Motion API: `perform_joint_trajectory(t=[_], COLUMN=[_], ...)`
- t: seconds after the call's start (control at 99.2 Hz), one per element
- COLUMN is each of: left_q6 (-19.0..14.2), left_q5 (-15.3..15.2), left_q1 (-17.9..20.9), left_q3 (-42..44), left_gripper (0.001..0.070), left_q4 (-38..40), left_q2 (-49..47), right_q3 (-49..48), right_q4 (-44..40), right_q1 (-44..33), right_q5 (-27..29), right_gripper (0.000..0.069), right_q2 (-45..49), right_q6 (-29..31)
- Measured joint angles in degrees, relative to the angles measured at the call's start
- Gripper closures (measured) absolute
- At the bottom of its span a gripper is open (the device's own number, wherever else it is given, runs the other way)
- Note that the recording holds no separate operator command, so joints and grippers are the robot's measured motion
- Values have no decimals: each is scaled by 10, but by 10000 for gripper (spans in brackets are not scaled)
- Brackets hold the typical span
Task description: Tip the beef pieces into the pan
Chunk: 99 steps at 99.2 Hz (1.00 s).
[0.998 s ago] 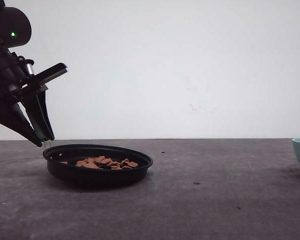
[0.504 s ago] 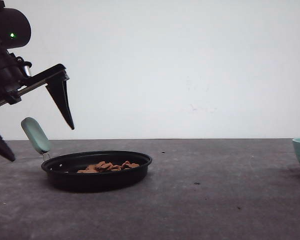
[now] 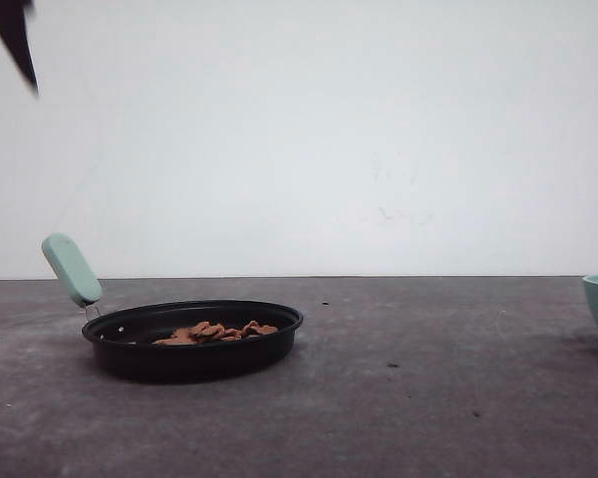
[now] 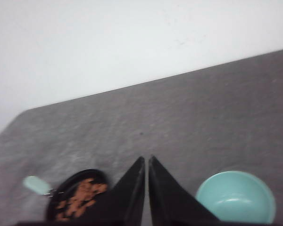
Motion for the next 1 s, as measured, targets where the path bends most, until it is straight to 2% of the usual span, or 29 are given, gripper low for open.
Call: perform_joint_trajectory(t=[0.06, 0.091, 0.252, 0.323, 0.403, 0.575, 0.686, 0.867, 0.998], left_q6=[26, 39, 67, 83, 113, 155, 160, 164, 164], left_q5=[-9, -13, -15, -15, -15, -15, -15, -15, -15], left_q1=[0, 0, 0, 0, -3, -6, -6, -6, -6], left_q3=[1, 2, 2, 2, -9, -68, -85, -85, -85], left_gripper=[24, 68, 537, 647, 678, 687, 687, 687, 687], left_q4=[-5, -12, -72, -101, -104, -116, -167, -237, -243], left_q2=[-54, -79, -196, -246, -300, -410, -441, -458, -458], right_q3=[-2, -3, -6, -9, -15, -34, -35, -35, -35], right_q4=[11, 20, 66, 101, 127, 135, 135, 136, 136], right_q1=[0, 0, 0, 0, 0, 0, 0, 0, 0], right_q5=[22, 33, 92, 97, 94, 53, 17, 15, 16], right_gripper=[680, 680, 680, 680, 680, 680, 680, 680, 680], right_q2=[0, 0, 0, 0, 0, 0, 0, 0, 0], right_q6=[-32, -50, -151, -188, -217, -243, -245, -245, -245])
